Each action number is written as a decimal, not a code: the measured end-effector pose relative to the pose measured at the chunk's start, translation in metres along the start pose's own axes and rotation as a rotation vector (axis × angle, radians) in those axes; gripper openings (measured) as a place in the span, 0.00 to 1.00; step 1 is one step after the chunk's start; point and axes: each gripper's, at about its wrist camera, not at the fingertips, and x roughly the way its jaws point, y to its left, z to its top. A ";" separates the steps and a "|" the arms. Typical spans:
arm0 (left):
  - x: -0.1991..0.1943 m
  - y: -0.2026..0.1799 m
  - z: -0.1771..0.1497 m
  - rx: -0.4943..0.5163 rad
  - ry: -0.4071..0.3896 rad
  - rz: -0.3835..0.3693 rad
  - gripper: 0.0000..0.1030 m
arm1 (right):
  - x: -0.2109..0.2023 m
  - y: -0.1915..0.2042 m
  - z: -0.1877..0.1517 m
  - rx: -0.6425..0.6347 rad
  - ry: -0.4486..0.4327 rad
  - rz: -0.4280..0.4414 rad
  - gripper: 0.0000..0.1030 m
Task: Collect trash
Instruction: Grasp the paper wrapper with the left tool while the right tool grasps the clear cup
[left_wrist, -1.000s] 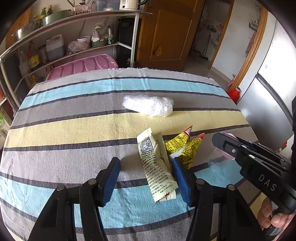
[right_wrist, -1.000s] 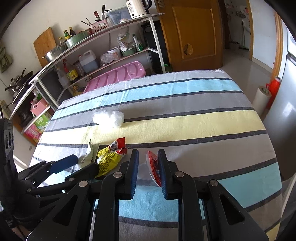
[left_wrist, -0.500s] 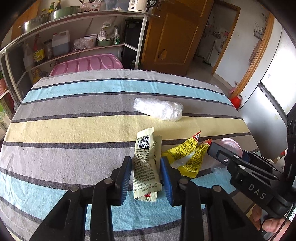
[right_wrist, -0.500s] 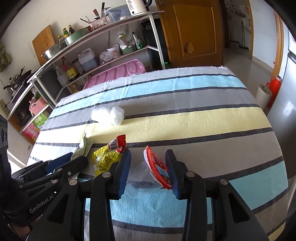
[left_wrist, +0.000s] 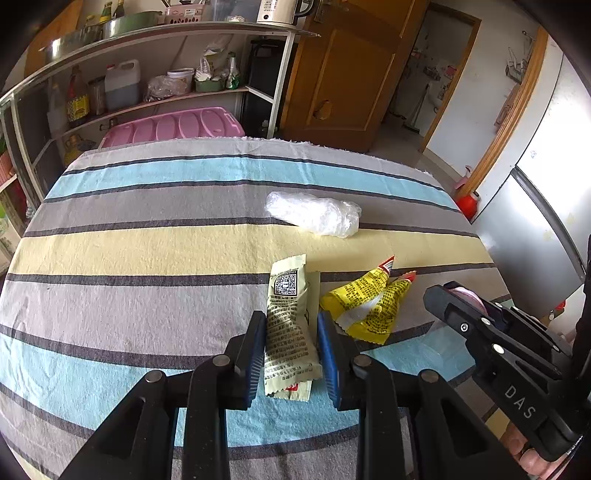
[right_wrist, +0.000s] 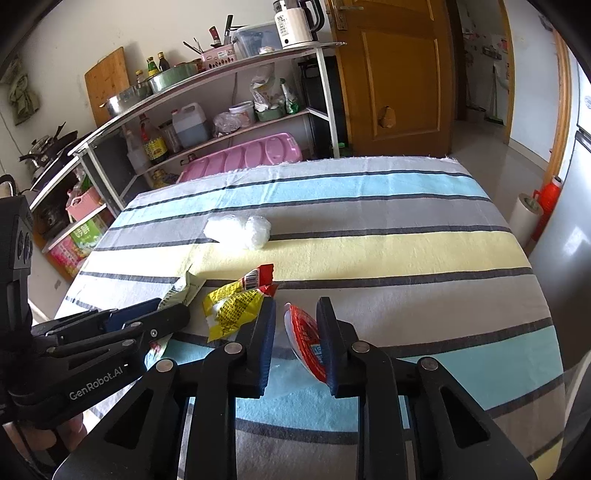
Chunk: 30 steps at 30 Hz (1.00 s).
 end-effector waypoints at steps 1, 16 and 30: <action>-0.001 0.000 -0.001 -0.002 0.001 -0.003 0.28 | -0.002 0.000 0.000 -0.002 -0.006 0.004 0.22; -0.020 -0.007 -0.004 0.009 -0.029 -0.018 0.28 | -0.028 -0.006 -0.003 0.027 -0.039 0.072 0.05; -0.019 -0.007 -0.008 0.004 -0.020 -0.011 0.28 | -0.029 -0.017 -0.010 0.076 0.000 0.093 0.28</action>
